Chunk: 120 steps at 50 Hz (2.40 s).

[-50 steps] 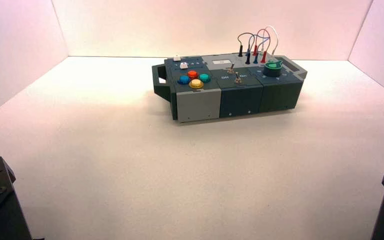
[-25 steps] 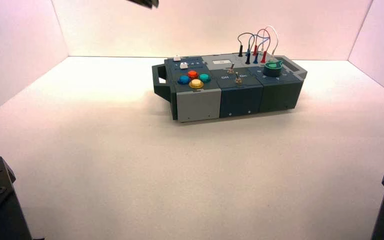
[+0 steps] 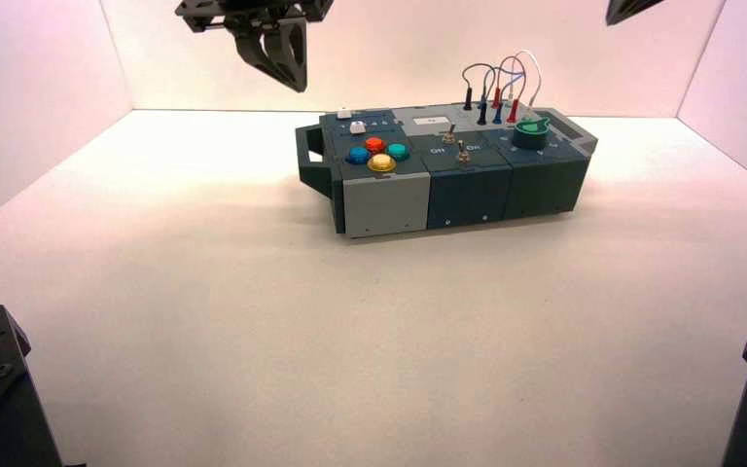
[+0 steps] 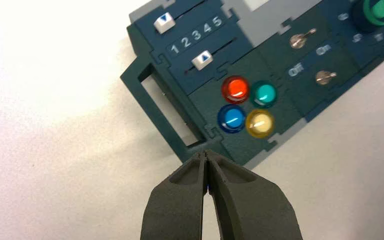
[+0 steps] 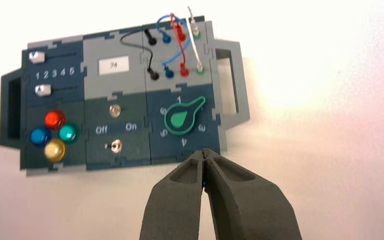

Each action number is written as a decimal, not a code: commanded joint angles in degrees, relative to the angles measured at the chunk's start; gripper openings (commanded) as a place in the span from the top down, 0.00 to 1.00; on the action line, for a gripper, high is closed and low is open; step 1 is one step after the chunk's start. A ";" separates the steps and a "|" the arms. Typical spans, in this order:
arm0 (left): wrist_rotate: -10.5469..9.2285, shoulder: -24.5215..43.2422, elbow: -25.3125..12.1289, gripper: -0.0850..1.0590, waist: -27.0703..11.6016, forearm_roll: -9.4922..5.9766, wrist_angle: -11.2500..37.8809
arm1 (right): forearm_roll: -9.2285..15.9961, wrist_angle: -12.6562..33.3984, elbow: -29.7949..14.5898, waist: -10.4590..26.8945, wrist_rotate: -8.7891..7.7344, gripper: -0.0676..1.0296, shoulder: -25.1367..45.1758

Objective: Rotate the box counterclockwise.

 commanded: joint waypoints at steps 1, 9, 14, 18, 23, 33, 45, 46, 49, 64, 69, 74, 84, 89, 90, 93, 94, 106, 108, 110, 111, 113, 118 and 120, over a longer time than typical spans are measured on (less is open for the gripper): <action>1.14 0.70 -2.37 0.95 0.88 0.09 0.79 | 0.00 -1.85 -3.08 -0.44 0.26 0.96 2.29; 1.49 2.72 -3.60 0.95 1.14 0.09 2.11 | -0.18 -4.13 -5.10 -1.76 0.26 0.96 7.73; 1.58 3.16 -4.04 0.95 1.05 0.09 2.29 | -0.35 -5.27 -6.50 -3.16 0.18 0.96 12.04; 1.58 3.69 -4.57 0.95 1.14 0.09 2.37 | -0.53 -5.80 -7.47 -3.87 0.00 0.96 14.68; 1.58 4.66 -5.27 0.95 1.05 0.09 2.64 | -1.05 -6.06 -9.23 -4.13 -0.18 0.96 18.28; 1.67 8.79 -7.73 0.95 1.14 0.00 3.69 | -1.14 -6.15 -12.30 -4.13 -0.35 0.96 23.12; 1.67 14.06 -10.63 0.95 1.14 -0.18 4.75 | -1.14 -6.06 -15.47 -4.13 -0.53 0.96 26.10; 1.58 14.50 -11.07 0.95 1.14 -0.18 4.83 | -1.23 -6.06 -15.64 -4.13 -0.53 0.96 26.28; 1.58 15.38 -11.69 0.95 1.14 -0.18 5.27 | -1.23 -5.89 -16.70 -4.13 -0.70 0.96 27.25; 1.67 17.49 -13.89 0.95 1.05 -0.26 6.77 | -1.23 -5.36 -21.27 -4.13 -1.23 0.96 32.70; 1.58 18.11 -14.24 0.95 1.14 -0.26 7.21 | -1.23 -5.27 -22.68 -4.13 -1.23 0.96 34.63; 1.58 18.90 -14.33 0.95 1.05 -0.35 7.47 | -1.23 -4.83 -23.99 -4.13 -1.23 0.96 36.30; 1.41 19.86 -14.24 0.95 1.14 -0.35 7.82 | -1.23 -4.48 -25.40 -3.96 -1.41 0.96 38.41; 1.32 20.39 -14.41 0.95 1.14 -0.35 7.82 | -1.23 -4.22 -26.02 -3.96 -1.49 0.96 39.29; 1.32 20.48 -14.50 0.95 1.05 -0.44 7.82 | -1.23 -4.22 -26.10 -3.87 -1.49 0.96 39.37; 1.23 20.92 -14.59 0.95 1.14 -0.44 7.91 | -1.23 -3.78 -26.54 -3.87 -1.58 0.96 40.08; 1.14 21.09 -14.59 0.95 1.14 -0.44 7.91 | -1.23 -3.60 -26.72 -3.87 -1.67 0.96 40.34; 0.79 22.06 -14.59 0.95 1.14 -0.62 8.61 | -1.23 -2.99 -28.04 -3.87 -2.55 0.96 42.19; 0.79 22.06 -14.59 0.95 1.14 -0.62 9.05 | -1.23 -2.99 -28.30 -3.87 -2.72 0.96 42.36; 0.79 22.06 -14.59 0.95 1.05 -0.70 9.49 | -1.23 -2.99 -28.65 -3.87 -2.90 0.96 42.63; 0.79 21.88 -14.50 0.95 1.05 -0.70 9.84 | -1.23 -2.90 -28.74 -3.87 -2.99 0.96 42.63; 0.79 21.88 -14.41 0.95 1.05 -0.70 10.37 | -1.23 -2.64 -29.09 -3.87 -3.16 0.96 42.89; 0.88 21.36 -13.97 0.95 0.53 -0.70 12.92 | -1.23 -2.29 -30.23 -3.87 -3.43 0.96 43.42; 0.97 20.92 -13.71 0.95 0.18 -0.70 14.06 | -1.23 -2.20 -30.59 -3.87 -3.43 0.96 43.77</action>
